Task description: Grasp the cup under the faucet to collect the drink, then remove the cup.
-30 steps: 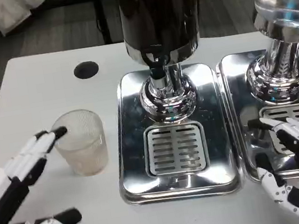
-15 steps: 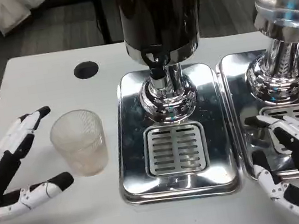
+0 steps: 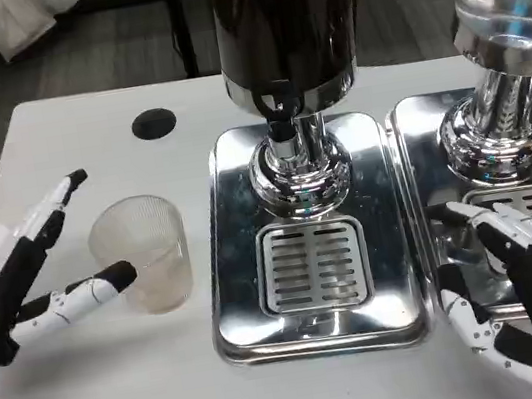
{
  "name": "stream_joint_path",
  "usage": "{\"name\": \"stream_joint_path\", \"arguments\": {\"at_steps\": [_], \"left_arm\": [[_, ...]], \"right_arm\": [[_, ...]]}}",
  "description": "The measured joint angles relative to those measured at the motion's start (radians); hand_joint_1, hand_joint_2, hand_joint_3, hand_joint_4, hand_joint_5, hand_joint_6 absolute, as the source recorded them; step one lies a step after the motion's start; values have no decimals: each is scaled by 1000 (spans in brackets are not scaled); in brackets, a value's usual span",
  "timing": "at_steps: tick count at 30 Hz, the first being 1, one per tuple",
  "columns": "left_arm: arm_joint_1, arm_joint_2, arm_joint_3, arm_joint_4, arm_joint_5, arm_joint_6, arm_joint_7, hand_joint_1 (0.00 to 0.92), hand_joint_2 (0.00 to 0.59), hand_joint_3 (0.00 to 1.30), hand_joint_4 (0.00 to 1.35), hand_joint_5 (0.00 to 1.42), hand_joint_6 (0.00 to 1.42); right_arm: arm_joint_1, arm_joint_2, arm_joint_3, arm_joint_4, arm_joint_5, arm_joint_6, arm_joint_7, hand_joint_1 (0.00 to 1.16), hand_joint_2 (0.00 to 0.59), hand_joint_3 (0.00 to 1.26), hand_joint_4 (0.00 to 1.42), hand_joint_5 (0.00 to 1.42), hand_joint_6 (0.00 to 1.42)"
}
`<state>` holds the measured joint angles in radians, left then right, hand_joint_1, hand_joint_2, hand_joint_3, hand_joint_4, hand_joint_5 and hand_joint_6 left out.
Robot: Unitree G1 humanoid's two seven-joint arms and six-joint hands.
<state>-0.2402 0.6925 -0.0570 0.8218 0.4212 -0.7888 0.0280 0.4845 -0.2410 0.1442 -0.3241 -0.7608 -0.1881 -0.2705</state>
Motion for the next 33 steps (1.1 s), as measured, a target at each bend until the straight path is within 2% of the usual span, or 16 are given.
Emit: {"name": "stream_joint_path", "arguments": {"at_steps": [5, 10, 13, 20, 33], "left_arm": [[-41, -21, -11, 55, -18, 14, -12, 0, 36, 0, 0, 101, 173], [-69, -32, -47, 96, -15, 30, -20, 19, 28, 0, 0, 113, 178], [-85, -32, -71, 112, -11, 41, -20, 73, 26, 0, 0, 118, 183], [-112, -34, -96, 142, 17, 77, -20, 91, 30, 0, 0, 118, 186], [-196, -35, -161, 242, 26, 90, -18, 106, 28, 0, 0, 118, 188]], "right_arm": [[0, 0, 2, 0, -1, 1, 0, 494, 488, 283, 271, 182, 282], [4, 0, 5, -1, -2, 2, 0, 494, 488, 288, 277, 183, 282], [11, 0, 5, -3, -3, 2, 0, 494, 488, 290, 279, 184, 282], [31, 0, 5, -33, -2, 1, 0, 494, 488, 294, 280, 184, 282], [34, -1, -1, -42, -1, 2, 9, 494, 488, 301, 280, 189, 287]]}}
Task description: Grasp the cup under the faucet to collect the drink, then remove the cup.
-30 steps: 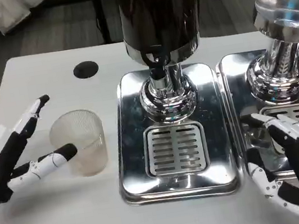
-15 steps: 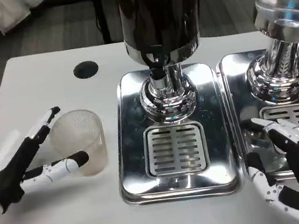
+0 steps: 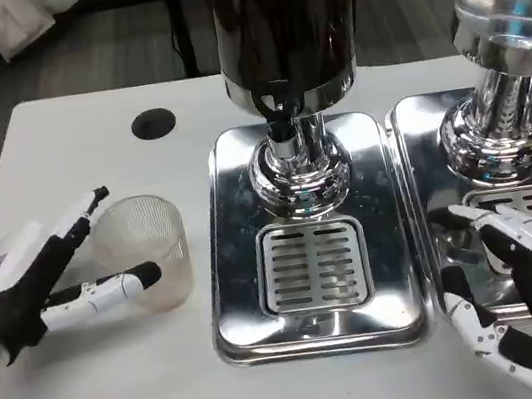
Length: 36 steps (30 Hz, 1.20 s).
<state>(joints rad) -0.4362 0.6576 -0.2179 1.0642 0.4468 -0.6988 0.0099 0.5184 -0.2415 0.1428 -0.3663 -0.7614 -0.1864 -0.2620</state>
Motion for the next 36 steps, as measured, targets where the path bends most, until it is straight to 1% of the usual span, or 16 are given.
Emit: {"name": "stream_joint_path", "arguments": {"at_steps": [4, 7, 14, 20, 25, 28, 30, 31, 33, 36], "left_arm": [[-1, -1, -17, 8, 4, -3, 2, 107, 28, 0, 0, 118, 188], [-1, -3, -31, 10, 4, -24, 10, 107, 28, 0, 0, 118, 188], [-16, -15, -37, 32, 3, -32, 20, 110, 35, 6, 0, 122, 195], [-51, -30, -46, 68, 17, -34, 26, 136, 52, 70, 50, 191, 251], [-70, -33, -68, 82, 49, -34, 85, 161, 75, 153, 131, 264, 304], [-70, -37, -72, 82, 72, -34, 128, 188, 105, 228, 216, 378, 397], [-69, -41, -72, 82, 75, -41, 158, 215, 121, 266, 267, 459, 525], [-68, -42, -72, 83, 75, -49, 164, 226, 133, 284, 283, 485, 559], [-65, -47, -72, 86, 75, -71, 188, 237, 142, 306, 314, 537, 634], [-65, -53, -72, 90, 76, -87, 212, 230, 160, 342, 360, 610, 732]], "right_arm": [[0, 0, 0, 0, 0, 0, 0, 494, 488, 303, 280, 192, 288], [0, 0, 0, 0, 0, 0, 0, 494, 488, 303, 280, 194, 288], [-4, 0, -3, 0, 1, 1, 7, 494, 488, 304, 290, 195, 296], [-8, 0, -3, 0, 1, 6, 10, 494, 488, 304, 294, 202, 300], [-9, 0, -4, 0, 2, 6, 10, 494, 488, 304, 294, 214, 317], [-8, 0, -8, 0, 3, 6, 10, 494, 488, 304, 294, 219, 330], [-8, -1, -11, 0, 3, 6, 10, 494, 488, 304, 294, 223, 331], [-8, -1, -12, 0, 3, 6, 10, 494, 488, 304, 294, 225, 332], [-10, -2, -14, 1, 5, 6, 10, 494, 488, 304, 296, 229, 332], [-18, -4, -18, 3, 8, 6, 11, 494, 488, 302, 302, 232, 334]]}}
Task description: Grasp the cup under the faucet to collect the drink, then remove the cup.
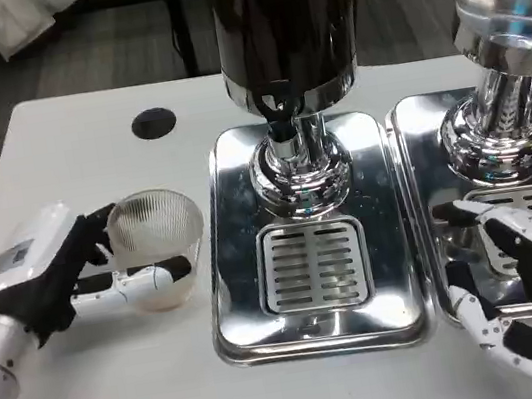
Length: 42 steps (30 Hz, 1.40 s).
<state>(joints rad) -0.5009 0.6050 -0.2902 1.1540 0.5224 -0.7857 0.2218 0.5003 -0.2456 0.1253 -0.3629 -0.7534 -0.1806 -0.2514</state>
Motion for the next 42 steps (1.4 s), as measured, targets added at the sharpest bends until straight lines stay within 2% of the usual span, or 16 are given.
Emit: {"name": "stream_joint_path", "arguments": {"at_steps": [5, 25, 35, 38, 42], "left_arm": [[2, -6, 0, 11, 2, -15, 46, 230, 180, 389, 422, 718, 880], [16, -48, 44, 30, -13, -88, 68, 215, 180, 402, 441, 754, 934], [11, -100, 43, 21, -19, -101, 59, 215, 181, 396, 426, 737, 907], [-10, -135, 31, 19, -7, -101, 52, 215, 181, 395, 426, 729, 894], [-24, -161, 25, 18, -5, -101, 50, 215, 181, 394, 426, 727, 893]], "right_arm": [[-12, -3, -2, 7, 10, 0, 0, 494, 488, 297, 307, 234, 335], [-25, -8, -3, 18, 16, 0, 0, 494, 488, 295, 318, 235, 328], [-35, -1, 5, 24, 12, 3, 0, 494, 488, 295, 318, 235, 326], [-39, 0, 7, 25, 11, 3, 0, 494, 488, 295, 318, 235, 326], [-44, 2, 12, 32, 1, 7, 0, 494, 488, 295, 320, 235, 325]]}}
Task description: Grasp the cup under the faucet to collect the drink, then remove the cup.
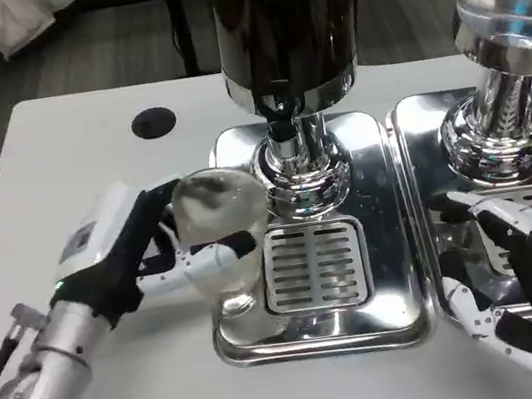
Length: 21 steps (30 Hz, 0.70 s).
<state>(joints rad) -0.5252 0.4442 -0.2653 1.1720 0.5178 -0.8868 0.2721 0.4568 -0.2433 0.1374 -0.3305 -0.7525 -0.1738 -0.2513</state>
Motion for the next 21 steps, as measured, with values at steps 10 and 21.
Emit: {"name": "stream_joint_path", "arguments": {"at_steps": [10, 21], "left_arm": [[-34, -46, -38, 15, 9, 8, -11, 215, 181, 394, 426, 720, 869], [-72, -86, -85, 30, 41, 17, -26, 167, 150, 312, 318, 587, 783]], "right_arm": [[-14, 14, 27, 9, -21, 18, 0, 494, 488, 295, 322, 235, 324], [-20, 20, 32, 9, -26, 29, 0, 494, 488, 295, 326, 240, 324]]}}
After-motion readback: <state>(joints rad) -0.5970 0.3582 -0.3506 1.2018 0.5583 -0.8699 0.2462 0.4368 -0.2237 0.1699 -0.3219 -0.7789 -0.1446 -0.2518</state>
